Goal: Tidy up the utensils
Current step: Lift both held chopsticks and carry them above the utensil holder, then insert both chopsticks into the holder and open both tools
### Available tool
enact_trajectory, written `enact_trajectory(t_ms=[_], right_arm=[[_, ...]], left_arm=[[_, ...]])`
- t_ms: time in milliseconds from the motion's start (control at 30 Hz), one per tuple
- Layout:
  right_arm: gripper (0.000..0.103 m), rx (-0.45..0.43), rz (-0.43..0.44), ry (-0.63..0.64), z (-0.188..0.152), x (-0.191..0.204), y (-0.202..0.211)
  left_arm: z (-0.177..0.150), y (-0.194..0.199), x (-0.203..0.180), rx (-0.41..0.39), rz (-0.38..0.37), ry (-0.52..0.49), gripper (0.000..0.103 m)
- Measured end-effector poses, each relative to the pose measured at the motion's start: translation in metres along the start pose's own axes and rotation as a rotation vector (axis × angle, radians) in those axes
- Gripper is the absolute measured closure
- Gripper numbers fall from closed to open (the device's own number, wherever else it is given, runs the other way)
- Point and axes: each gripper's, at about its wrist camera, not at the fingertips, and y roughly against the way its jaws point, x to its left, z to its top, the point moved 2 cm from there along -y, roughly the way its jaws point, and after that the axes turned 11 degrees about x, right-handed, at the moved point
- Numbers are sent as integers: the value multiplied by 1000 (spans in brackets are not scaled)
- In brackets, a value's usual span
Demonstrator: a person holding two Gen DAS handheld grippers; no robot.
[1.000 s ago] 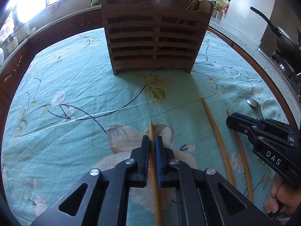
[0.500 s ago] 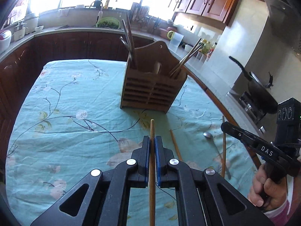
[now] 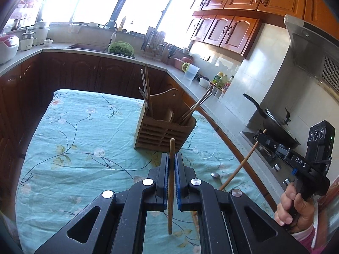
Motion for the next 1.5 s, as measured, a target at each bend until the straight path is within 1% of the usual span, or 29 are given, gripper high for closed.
enact_trajectory(t_ms=[200,600,767,900,1100,1267,1433,1500], right_arm=[[98,-18,-1,-12,6,-1,0],[98,-38,1,-34,13,-11,-5],[98,-51,-3,-37,20,-14,-7],[98,-73,-9,-38,29,-15,-8],[98,-121,-18,-38,51,-17,-7],[98,-192,-23,-43,79,-17,-6],[98,-278,-33,-53,111,-19,-6],[98,-298,-33,-63,122,-22,-9]], left_arm=[[8,3,1,-35,10,-5,99],[21,-8,6,-61,30,1,99],[32,-11,9,-74,33,2,99],[43,-11,10,-99,33,4,99],[65,-8,10,-158,32,-14,99],[93,-6,5,-239,35,-34,99],[117,-18,2,-294,42,-47,99],[125,-25,2,-316,44,-49,99]])
